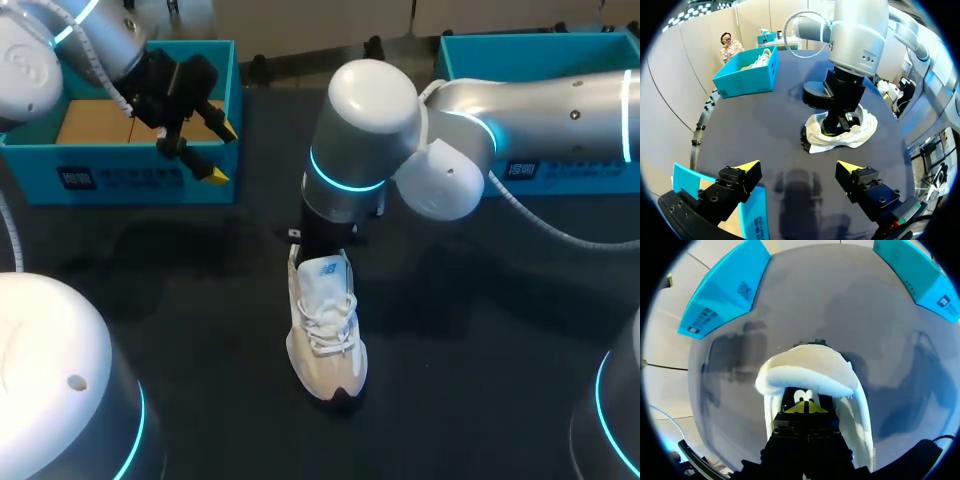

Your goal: Take the shoe out of the shoebox, open the shoe tongue, remove and reinsert the insole, then place the shoe into the shoebox

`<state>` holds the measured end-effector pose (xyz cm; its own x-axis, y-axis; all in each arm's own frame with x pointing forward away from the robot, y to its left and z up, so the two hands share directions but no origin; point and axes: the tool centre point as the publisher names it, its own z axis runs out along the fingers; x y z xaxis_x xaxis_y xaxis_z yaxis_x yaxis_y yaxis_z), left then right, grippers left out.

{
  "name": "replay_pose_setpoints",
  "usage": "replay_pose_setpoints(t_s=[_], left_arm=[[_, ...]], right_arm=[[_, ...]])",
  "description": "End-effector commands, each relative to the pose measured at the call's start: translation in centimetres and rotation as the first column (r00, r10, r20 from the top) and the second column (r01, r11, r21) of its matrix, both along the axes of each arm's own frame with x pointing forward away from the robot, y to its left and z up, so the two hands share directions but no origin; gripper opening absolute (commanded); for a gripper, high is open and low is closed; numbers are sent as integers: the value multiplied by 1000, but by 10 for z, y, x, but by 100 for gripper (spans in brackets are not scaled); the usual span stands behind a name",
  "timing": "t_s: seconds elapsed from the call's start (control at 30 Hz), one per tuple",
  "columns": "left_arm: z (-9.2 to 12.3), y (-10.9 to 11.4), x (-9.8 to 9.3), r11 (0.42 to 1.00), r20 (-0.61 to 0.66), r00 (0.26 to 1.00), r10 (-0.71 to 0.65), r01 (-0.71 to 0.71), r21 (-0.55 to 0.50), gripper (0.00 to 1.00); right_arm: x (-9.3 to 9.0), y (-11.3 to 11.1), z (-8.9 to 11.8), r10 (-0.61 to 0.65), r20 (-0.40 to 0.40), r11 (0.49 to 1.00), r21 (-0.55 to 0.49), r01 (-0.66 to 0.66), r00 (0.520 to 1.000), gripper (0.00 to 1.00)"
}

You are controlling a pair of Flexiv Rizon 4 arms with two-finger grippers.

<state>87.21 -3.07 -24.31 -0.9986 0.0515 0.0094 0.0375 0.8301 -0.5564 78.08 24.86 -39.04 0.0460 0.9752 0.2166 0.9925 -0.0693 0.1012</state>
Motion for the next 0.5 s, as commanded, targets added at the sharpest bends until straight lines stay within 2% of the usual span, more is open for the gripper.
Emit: replay_pose_setpoints(t_s=[0.03, 0.33, 0.5], left_arm=[[0, 0, 0, 1000, -2, 1000, -1, 1, 3, 100], [0, 0, 0, 1000, -2, 1000, -1, 1, 3, 100], [0, 0, 0, 1000, -2, 1000, -1, 1, 3, 100]], right_arm=[[-1, 2, 1, -7, -8, 1000, -17, 7, 1000, 0], [-6, -1, 26, -4, 29, 1000, -31, 5, 1000, 0], [-4, 5, 28, 15, 32, 1000, -22, -15, 999, 0]])
